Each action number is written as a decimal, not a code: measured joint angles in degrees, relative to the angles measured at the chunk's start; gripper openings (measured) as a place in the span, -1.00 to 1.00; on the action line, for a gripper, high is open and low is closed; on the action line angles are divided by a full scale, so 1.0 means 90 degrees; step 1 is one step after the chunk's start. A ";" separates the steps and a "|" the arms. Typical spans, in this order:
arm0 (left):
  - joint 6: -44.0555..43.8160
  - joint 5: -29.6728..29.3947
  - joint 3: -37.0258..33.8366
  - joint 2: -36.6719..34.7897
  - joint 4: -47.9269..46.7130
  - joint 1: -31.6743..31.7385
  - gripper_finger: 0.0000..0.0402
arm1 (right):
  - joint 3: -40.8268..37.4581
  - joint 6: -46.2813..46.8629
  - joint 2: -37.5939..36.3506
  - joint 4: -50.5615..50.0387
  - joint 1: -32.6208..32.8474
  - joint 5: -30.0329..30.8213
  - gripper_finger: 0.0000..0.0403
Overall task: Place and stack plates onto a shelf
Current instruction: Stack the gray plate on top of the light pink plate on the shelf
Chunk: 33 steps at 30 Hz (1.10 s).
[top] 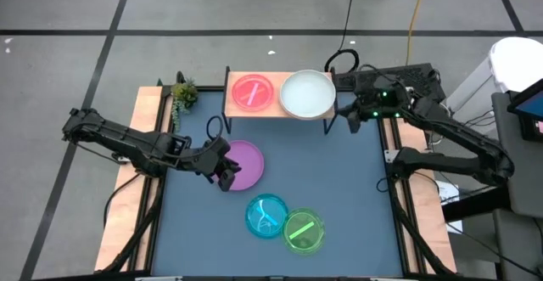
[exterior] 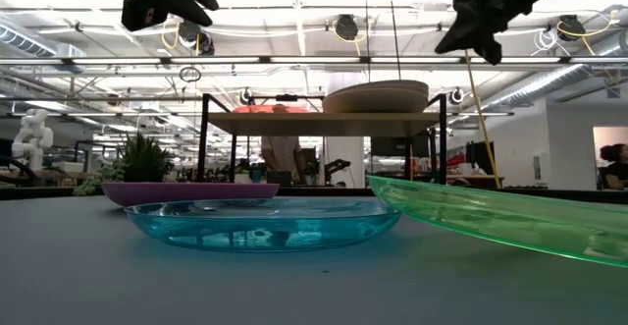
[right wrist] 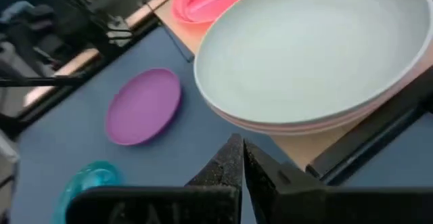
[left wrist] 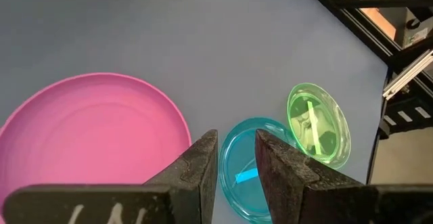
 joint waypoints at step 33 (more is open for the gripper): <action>-0.0093 0.0153 0.0000 0.0001 0.0017 -0.0001 -0.48 | 0.0000 0.0266 0.1586 0.0563 0.0860 0.2232 -1.00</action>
